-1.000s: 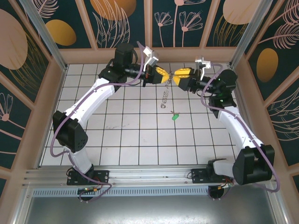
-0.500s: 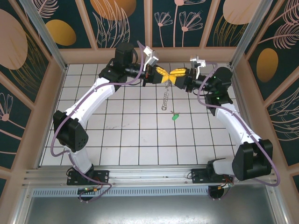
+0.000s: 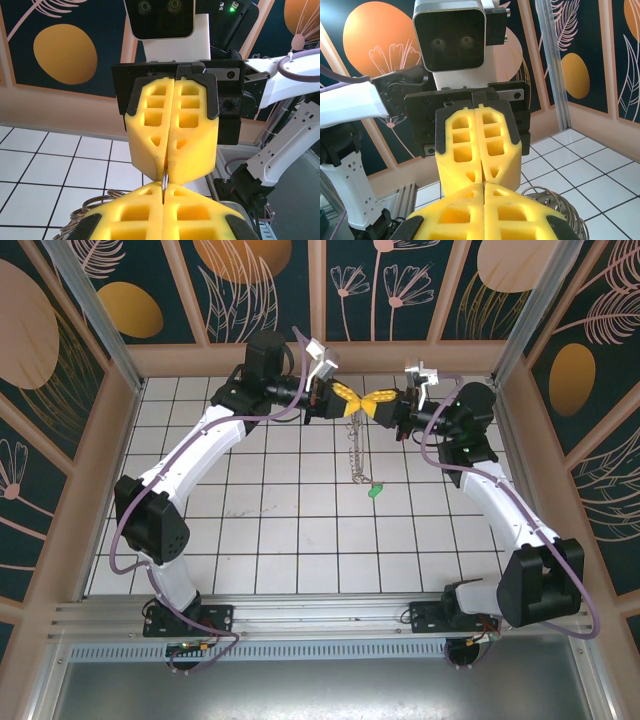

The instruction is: Put the keys on the keyring

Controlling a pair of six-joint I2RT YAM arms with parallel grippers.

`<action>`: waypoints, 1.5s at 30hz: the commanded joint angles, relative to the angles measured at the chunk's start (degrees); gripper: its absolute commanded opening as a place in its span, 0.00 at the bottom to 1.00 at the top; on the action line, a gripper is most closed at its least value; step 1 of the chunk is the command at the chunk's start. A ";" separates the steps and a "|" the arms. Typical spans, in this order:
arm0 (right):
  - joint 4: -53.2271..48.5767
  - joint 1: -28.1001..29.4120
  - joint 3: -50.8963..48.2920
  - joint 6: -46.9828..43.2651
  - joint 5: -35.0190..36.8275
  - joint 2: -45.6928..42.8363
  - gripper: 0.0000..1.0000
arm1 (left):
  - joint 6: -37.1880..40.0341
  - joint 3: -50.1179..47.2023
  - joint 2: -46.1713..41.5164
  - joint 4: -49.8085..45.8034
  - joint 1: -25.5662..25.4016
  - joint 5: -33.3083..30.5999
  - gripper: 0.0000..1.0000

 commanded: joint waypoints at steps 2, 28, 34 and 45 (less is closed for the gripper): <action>7.12 -0.75 -0.91 3.79 2.50 -0.75 0.00 | -1.65 1.79 -0.16 3.83 -0.09 0.65 0.10; 51.03 -0.18 -8.56 29.77 24.93 1.74 0.00 | -37.75 -14.14 -4.65 53.41 -0.11 -10.95 0.46; 56.71 1.34 -7.83 32.59 30.15 5.32 0.00 | -45.35 -14.25 -3.52 62.12 -0.10 -13.71 0.47; 64.07 3.68 -5.70 37.16 35.75 11.76 0.00 | -52.57 -13.76 0.01 70.44 -0.03 -14.94 0.46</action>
